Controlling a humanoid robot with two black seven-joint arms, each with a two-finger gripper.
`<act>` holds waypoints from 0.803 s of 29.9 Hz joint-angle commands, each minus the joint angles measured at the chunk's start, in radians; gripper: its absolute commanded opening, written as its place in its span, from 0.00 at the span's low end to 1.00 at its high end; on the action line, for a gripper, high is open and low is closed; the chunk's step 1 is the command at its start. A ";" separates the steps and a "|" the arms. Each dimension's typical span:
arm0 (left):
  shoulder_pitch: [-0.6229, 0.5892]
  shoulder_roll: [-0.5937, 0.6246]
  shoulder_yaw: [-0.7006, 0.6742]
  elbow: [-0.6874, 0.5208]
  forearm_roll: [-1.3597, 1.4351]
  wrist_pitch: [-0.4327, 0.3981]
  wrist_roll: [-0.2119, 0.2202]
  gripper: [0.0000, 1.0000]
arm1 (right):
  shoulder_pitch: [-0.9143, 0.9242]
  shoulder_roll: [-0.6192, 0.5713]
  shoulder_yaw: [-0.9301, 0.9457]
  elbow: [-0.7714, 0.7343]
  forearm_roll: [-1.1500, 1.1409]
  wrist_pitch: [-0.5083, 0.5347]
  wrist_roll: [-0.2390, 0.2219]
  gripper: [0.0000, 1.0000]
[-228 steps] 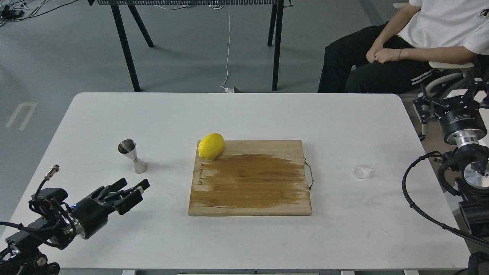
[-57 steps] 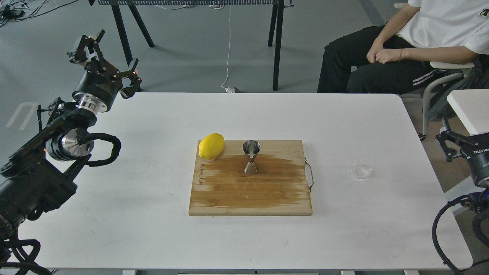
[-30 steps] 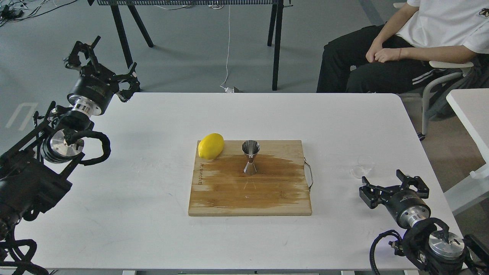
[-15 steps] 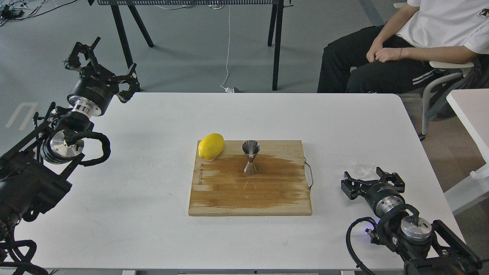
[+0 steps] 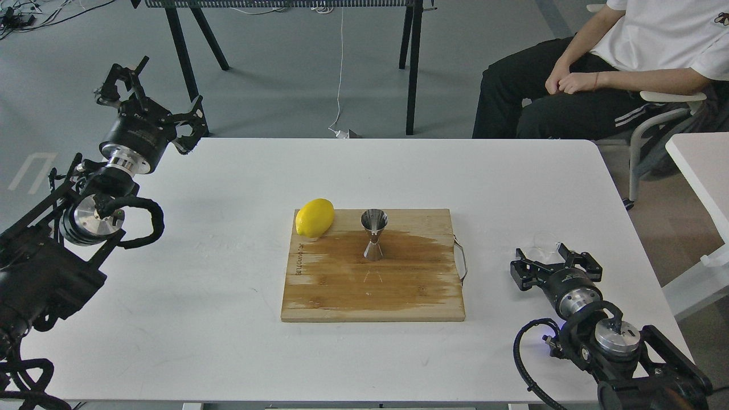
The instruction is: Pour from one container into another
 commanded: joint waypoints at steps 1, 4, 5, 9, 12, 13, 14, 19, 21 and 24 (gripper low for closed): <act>-0.001 0.007 0.000 0.000 0.000 0.000 0.000 1.00 | 0.011 0.005 -0.002 -0.012 0.002 0.001 -0.001 0.68; -0.001 0.008 0.000 0.000 0.000 0.000 0.000 1.00 | 0.012 0.007 -0.004 -0.012 0.000 0.001 -0.001 0.55; -0.001 0.010 0.000 0.000 0.000 0.000 0.000 1.00 | 0.012 0.007 -0.004 -0.012 0.000 0.003 -0.003 0.51; 0.001 0.016 0.000 0.000 0.000 0.000 0.000 1.00 | 0.008 0.005 -0.005 -0.007 0.003 0.006 -0.007 0.40; 0.001 0.019 0.000 0.000 0.000 0.000 0.000 1.00 | 0.000 0.005 -0.005 0.007 0.009 0.026 -0.018 0.35; 0.001 0.020 0.000 0.000 0.000 0.000 0.000 1.00 | 0.000 0.007 -0.004 0.016 0.009 0.026 -0.018 0.34; 0.001 0.020 0.000 0.000 0.000 0.000 0.000 1.00 | -0.001 0.007 -0.004 0.030 0.009 0.021 -0.018 0.33; 0.001 0.026 0.000 0.000 0.000 0.002 0.000 1.00 | -0.003 0.005 -0.011 0.149 0.005 0.003 -0.018 0.30; 0.001 0.028 -0.001 0.000 0.000 0.002 0.000 1.00 | 0.000 0.002 -0.025 0.221 -0.005 -0.028 -0.016 0.29; 0.001 0.033 -0.002 0.000 0.000 0.002 0.000 1.00 | 0.020 -0.007 -0.069 0.309 -0.008 -0.080 -0.012 0.29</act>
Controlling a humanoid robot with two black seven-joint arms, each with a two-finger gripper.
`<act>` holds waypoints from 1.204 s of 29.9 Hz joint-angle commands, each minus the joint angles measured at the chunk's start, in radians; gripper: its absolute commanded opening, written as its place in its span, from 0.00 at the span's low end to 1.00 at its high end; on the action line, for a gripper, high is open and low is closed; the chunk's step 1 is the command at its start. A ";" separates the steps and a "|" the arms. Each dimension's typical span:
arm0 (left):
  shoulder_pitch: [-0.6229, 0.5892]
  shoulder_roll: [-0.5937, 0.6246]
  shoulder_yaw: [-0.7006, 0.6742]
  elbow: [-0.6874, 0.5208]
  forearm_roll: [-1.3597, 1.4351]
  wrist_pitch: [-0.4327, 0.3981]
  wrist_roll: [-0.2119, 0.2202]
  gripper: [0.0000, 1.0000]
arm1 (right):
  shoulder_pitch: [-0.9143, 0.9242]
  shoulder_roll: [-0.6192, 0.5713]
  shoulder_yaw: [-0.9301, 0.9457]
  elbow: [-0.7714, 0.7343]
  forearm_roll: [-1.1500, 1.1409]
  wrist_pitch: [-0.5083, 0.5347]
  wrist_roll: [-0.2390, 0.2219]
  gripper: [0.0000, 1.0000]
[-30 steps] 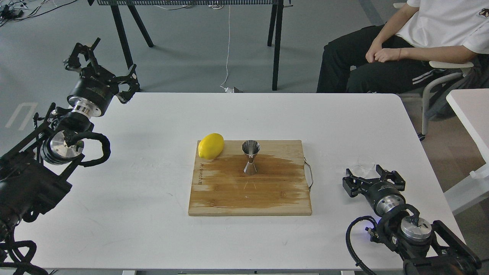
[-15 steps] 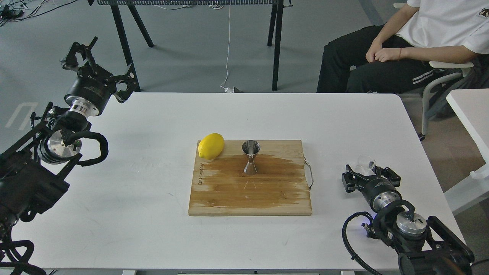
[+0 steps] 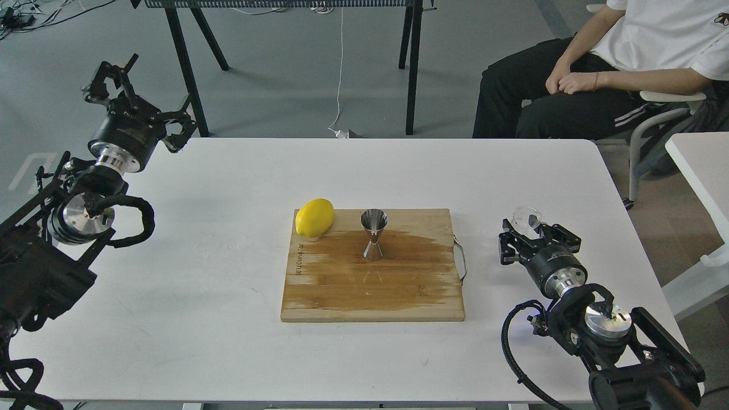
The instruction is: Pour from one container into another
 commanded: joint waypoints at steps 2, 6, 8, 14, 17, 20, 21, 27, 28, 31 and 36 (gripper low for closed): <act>0.000 0.008 -0.001 0.000 0.000 0.000 0.000 1.00 | 0.062 -0.011 -0.057 0.127 -0.037 -0.083 0.005 0.29; 0.000 0.014 -0.001 0.000 0.000 0.000 -0.001 1.00 | 0.127 -0.006 -0.119 0.167 -0.195 -0.138 0.005 0.29; 0.001 0.016 -0.001 0.000 0.000 0.000 -0.001 1.00 | 0.160 -0.003 -0.156 0.176 -0.267 -0.146 0.005 0.29; 0.004 0.022 -0.001 0.000 -0.002 0.000 -0.003 1.00 | 0.255 0.031 -0.303 0.173 -0.458 -0.209 0.010 0.29; 0.004 0.025 0.001 0.000 -0.002 -0.001 -0.024 1.00 | 0.289 0.051 -0.343 0.164 -0.519 -0.218 0.010 0.29; 0.004 0.029 -0.001 0.000 -0.002 -0.001 -0.028 1.00 | 0.317 0.051 -0.380 0.152 -0.574 -0.226 0.011 0.29; 0.004 0.030 -0.001 0.000 -0.002 -0.001 -0.029 1.00 | 0.325 0.052 -0.394 0.146 -0.591 -0.232 0.011 0.29; 0.004 0.028 -0.001 0.009 -0.002 -0.001 -0.029 1.00 | 0.349 0.057 -0.457 0.143 -0.668 -0.247 0.013 0.29; 0.004 0.028 -0.001 0.014 -0.002 -0.001 -0.028 1.00 | 0.351 0.057 -0.468 0.143 -0.698 -0.250 0.013 0.29; 0.004 0.028 -0.001 0.015 -0.002 -0.005 -0.029 1.00 | 0.348 0.057 -0.483 0.143 -0.755 -0.261 0.013 0.29; 0.003 0.030 0.001 0.018 -0.002 -0.006 -0.029 1.00 | 0.351 0.054 -0.530 0.143 -0.821 -0.267 0.011 0.29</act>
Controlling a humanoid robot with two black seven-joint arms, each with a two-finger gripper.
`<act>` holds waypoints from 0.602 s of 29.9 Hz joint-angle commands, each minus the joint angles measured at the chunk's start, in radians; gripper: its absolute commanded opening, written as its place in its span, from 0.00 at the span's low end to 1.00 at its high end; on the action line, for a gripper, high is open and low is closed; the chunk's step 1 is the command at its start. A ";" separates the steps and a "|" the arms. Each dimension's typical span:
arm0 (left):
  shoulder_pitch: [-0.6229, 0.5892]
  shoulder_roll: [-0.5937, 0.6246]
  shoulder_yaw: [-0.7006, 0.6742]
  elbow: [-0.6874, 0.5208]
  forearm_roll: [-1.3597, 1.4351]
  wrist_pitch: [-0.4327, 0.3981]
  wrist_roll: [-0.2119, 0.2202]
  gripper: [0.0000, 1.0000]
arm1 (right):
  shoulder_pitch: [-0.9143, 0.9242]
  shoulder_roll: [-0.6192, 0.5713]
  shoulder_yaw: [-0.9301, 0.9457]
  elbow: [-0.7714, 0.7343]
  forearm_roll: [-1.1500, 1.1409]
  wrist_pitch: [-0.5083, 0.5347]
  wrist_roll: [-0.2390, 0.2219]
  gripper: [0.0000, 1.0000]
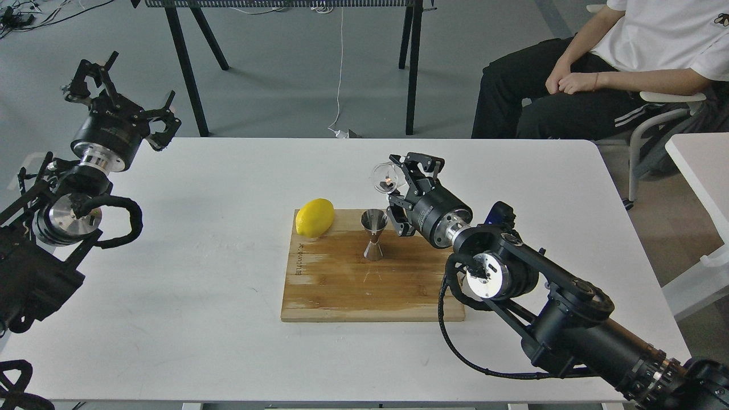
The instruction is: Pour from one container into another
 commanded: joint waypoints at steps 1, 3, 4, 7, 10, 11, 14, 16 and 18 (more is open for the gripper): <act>0.000 0.001 0.001 0.003 0.000 -0.001 0.000 1.00 | 0.005 0.001 -0.051 0.000 -0.049 -0.007 -0.001 0.29; 0.000 0.001 0.001 0.003 0.000 -0.001 0.000 1.00 | 0.005 0.001 -0.076 0.003 -0.063 -0.008 -0.001 0.29; 0.000 0.001 0.001 0.003 0.000 -0.001 0.000 1.00 | 0.005 0.001 -0.082 0.003 -0.069 -0.008 -0.001 0.29; 0.002 0.006 0.001 0.003 -0.001 -0.001 0.000 1.00 | 0.005 0.001 -0.103 0.005 -0.106 -0.008 -0.001 0.29; 0.002 0.009 0.001 0.003 -0.001 -0.001 0.000 1.00 | 0.009 -0.004 -0.112 0.005 -0.149 -0.008 -0.001 0.29; 0.002 0.010 0.001 0.003 -0.001 -0.001 0.000 1.00 | 0.011 -0.004 -0.113 0.005 -0.153 -0.008 -0.001 0.29; 0.003 0.010 0.001 0.003 -0.001 -0.001 0.000 1.00 | 0.012 -0.007 -0.113 0.005 -0.155 -0.008 -0.001 0.29; 0.003 0.010 0.001 0.003 -0.003 -0.001 0.000 1.00 | 0.020 -0.007 -0.113 0.005 -0.156 -0.008 -0.001 0.29; 0.003 0.010 0.001 0.003 -0.003 0.001 0.000 1.00 | 0.026 -0.007 -0.114 0.005 -0.167 -0.008 -0.001 0.29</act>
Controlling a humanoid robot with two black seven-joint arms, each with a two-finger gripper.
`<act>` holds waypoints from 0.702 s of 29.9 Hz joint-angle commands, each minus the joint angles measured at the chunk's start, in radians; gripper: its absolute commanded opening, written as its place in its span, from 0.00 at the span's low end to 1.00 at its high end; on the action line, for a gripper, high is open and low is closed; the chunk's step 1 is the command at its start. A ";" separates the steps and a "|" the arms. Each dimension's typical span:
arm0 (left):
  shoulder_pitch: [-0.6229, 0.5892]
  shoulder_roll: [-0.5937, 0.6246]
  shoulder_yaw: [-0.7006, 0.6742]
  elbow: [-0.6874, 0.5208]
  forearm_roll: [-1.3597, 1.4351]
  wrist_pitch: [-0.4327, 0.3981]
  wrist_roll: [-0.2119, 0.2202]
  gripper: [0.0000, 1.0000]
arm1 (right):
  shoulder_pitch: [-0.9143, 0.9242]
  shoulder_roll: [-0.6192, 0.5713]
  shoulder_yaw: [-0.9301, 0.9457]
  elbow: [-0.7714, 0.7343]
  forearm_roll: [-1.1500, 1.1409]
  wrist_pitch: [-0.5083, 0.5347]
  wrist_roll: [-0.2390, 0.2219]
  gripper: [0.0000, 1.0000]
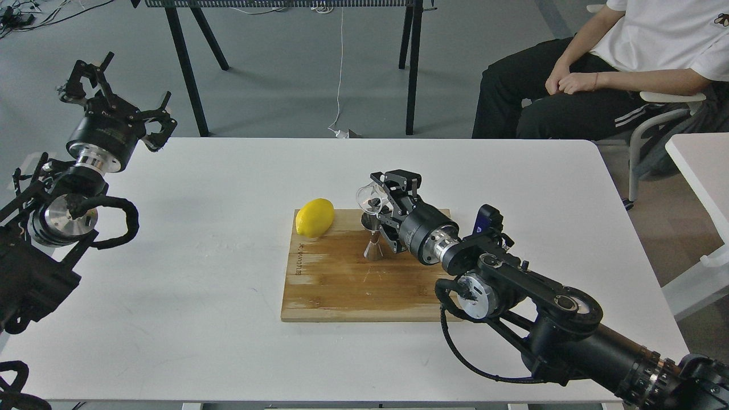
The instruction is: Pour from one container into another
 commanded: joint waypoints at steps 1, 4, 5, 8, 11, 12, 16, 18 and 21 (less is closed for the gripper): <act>0.000 0.000 0.000 0.000 0.000 0.002 0.000 1.00 | 0.009 0.000 -0.001 0.000 -0.026 0.000 0.000 0.29; 0.000 0.002 0.000 0.000 0.000 0.002 0.000 1.00 | 0.011 -0.002 -0.001 0.000 -0.065 0.000 0.000 0.29; 0.000 0.005 0.000 0.000 0.000 0.000 0.000 1.00 | 0.011 -0.003 -0.001 0.000 -0.074 0.000 0.000 0.29; 0.000 0.006 0.000 0.000 0.000 0.000 0.000 1.00 | 0.011 -0.009 -0.001 0.000 -0.098 0.000 0.000 0.29; 0.000 0.006 0.000 0.000 0.000 0.002 0.000 1.00 | 0.012 -0.012 -0.021 0.000 -0.118 0.000 0.000 0.29; 0.000 0.006 -0.002 0.000 0.000 0.002 0.000 1.00 | 0.014 -0.014 -0.029 0.000 -0.120 0.000 0.000 0.29; 0.000 0.006 0.000 0.000 0.000 0.002 0.000 1.00 | 0.026 -0.026 -0.060 -0.002 -0.144 0.000 0.002 0.29; 0.000 0.006 0.000 0.000 0.000 0.002 0.000 1.00 | 0.026 -0.026 -0.072 -0.003 -0.177 0.000 0.002 0.29; 0.000 0.006 -0.002 0.000 0.000 0.002 0.000 1.00 | 0.032 -0.028 -0.081 -0.005 -0.227 0.000 0.002 0.29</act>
